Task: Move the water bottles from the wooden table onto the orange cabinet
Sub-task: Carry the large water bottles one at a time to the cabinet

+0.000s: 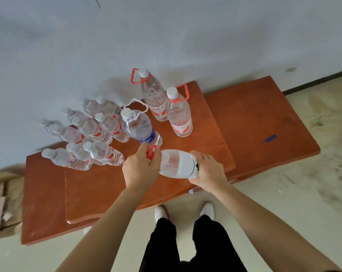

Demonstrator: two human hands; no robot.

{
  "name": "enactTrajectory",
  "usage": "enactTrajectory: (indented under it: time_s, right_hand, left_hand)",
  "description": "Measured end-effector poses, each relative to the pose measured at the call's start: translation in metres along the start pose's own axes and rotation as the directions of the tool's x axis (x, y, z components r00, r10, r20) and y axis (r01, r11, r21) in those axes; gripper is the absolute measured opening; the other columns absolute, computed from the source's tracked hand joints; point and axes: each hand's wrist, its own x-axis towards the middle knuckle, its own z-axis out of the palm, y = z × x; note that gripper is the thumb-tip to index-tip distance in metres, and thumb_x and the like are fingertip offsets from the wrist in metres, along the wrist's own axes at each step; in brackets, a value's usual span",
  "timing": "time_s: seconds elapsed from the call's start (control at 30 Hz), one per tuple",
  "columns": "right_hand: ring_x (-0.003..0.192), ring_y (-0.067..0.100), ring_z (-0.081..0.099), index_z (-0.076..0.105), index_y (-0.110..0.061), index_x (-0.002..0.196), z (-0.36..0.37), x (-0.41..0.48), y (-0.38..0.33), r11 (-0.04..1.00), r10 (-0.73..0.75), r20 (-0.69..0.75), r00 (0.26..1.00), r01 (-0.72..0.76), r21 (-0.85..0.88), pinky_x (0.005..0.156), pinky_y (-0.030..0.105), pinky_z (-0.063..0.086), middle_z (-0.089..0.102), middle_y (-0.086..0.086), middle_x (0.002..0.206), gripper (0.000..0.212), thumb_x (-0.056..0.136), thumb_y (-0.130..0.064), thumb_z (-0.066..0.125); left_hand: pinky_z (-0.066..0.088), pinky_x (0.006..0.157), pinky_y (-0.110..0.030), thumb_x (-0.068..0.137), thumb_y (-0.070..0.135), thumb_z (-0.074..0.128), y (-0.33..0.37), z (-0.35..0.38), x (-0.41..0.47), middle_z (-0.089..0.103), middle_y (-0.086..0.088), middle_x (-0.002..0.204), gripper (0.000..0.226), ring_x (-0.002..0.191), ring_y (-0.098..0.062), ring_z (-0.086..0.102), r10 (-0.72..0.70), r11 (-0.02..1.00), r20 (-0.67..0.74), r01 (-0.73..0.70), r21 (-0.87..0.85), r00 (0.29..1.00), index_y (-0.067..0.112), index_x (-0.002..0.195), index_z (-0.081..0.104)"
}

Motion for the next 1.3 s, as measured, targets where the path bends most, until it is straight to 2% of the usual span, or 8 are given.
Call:
enactTrajectory:
  time_s: [0.17,0.3,0.47,0.57,0.73,1.0,1.1,1.3]
  right_hand:
    - [0.097,0.019,0.068,0.055,-0.026,0.132,0.017,0.026,-0.020,0.975,0.052,0.021,0.998,-0.056,0.217,0.070,0.025,0.042,0.068,-0.008,0.115,0.070,0.069,-0.038,0.084]
    - [0.100,0.015,0.068,0.052,-0.033,0.133,0.032,0.053,-0.037,0.906,0.190,0.048,0.981,-0.194,0.377,0.080,0.030,0.054,0.067,-0.011,0.117,0.081,0.061,-0.041,0.089]
    - [0.105,0.011,0.066,0.055,-0.030,0.132,0.046,0.082,-0.048,0.803,0.331,0.010,0.944,-0.288,0.521,0.083,0.021,0.046,0.071,-0.012,0.116,0.083,0.059,-0.034,0.094]
    - [0.100,0.004,0.062,0.052,-0.030,0.137,0.047,0.091,-0.046,0.801,0.326,0.013,0.945,-0.283,0.528,0.080,0.019,0.041,0.070,-0.013,0.118,0.086,0.063,-0.035,0.094]
    - [0.112,0.013,0.064,0.043,-0.029,0.147,0.047,0.086,-0.044,0.787,0.328,0.070,0.942,-0.313,0.531,0.083,0.016,0.041,0.068,-0.009,0.127,0.093,0.068,-0.039,0.092]
    - [0.128,0.024,0.059,0.033,-0.032,0.153,0.022,0.083,-0.056,0.809,0.312,0.229,0.922,-0.384,0.445,0.099,0.038,0.048,0.060,-0.007,0.141,0.095,0.075,-0.046,0.086]
    - [0.130,0.023,0.058,0.038,-0.032,0.151,-0.004,0.066,-0.058,0.809,0.269,0.254,0.929,-0.361,0.464,0.104,0.039,0.048,0.060,-0.007,0.142,0.086,0.079,-0.054,0.079]
    - [0.137,0.025,0.052,0.033,-0.028,0.156,-0.063,0.032,-0.037,0.913,0.193,0.271,0.943,-0.274,0.303,0.111,0.041,0.045,0.048,0.002,0.155,0.074,0.093,-0.036,0.070]
  left_hand:
    - [0.026,0.047,-0.023,0.095,0.040,0.056,0.003,-0.004,0.033,0.043,0.008,0.048,0.035,0.042,-0.011,0.042,0.112,0.992,-0.034,-0.110,0.060,0.993,0.023,0.069,0.039]
    - [0.018,0.049,-0.017,0.092,0.040,0.056,0.011,0.000,0.063,0.039,0.009,0.050,0.032,0.042,-0.014,0.036,0.315,0.940,-0.086,-0.299,0.162,0.945,0.019,0.070,0.046]
    - [0.030,0.048,-0.024,0.092,0.044,0.054,0.022,0.009,0.094,0.046,0.005,0.052,0.034,0.045,-0.020,0.046,0.474,0.860,-0.048,-0.450,0.239,0.879,0.014,0.076,0.053]
    - [0.044,0.053,-0.035,0.098,0.048,0.049,0.030,0.010,0.108,0.050,0.003,0.062,0.035,0.058,-0.025,0.055,0.363,0.896,0.052,-0.364,0.254,0.930,0.015,0.088,0.047]
    - [0.039,0.054,-0.032,0.102,0.053,0.038,0.027,0.023,0.096,0.058,-0.001,0.082,0.048,0.064,-0.021,0.054,0.376,0.838,0.114,-0.390,0.381,0.919,0.010,0.122,0.046]
    - [0.056,0.065,-0.041,0.100,0.054,0.041,0.022,0.014,0.106,0.061,-0.008,0.091,0.045,0.076,-0.028,0.064,0.270,0.904,0.168,-0.310,0.294,0.948,0.011,0.110,0.041]
    - [0.053,0.061,-0.035,0.101,0.054,0.040,0.030,0.010,0.099,0.055,-0.004,0.089,0.044,0.075,-0.025,0.061,0.255,0.900,0.185,-0.303,0.313,0.949,0.011,0.111,0.040]
    - [0.046,0.063,-0.033,0.101,0.054,0.038,0.035,0.001,0.089,0.052,-0.001,0.091,0.040,0.082,-0.026,0.063,0.239,0.922,0.245,-0.299,0.245,0.940,0.015,0.108,0.039]
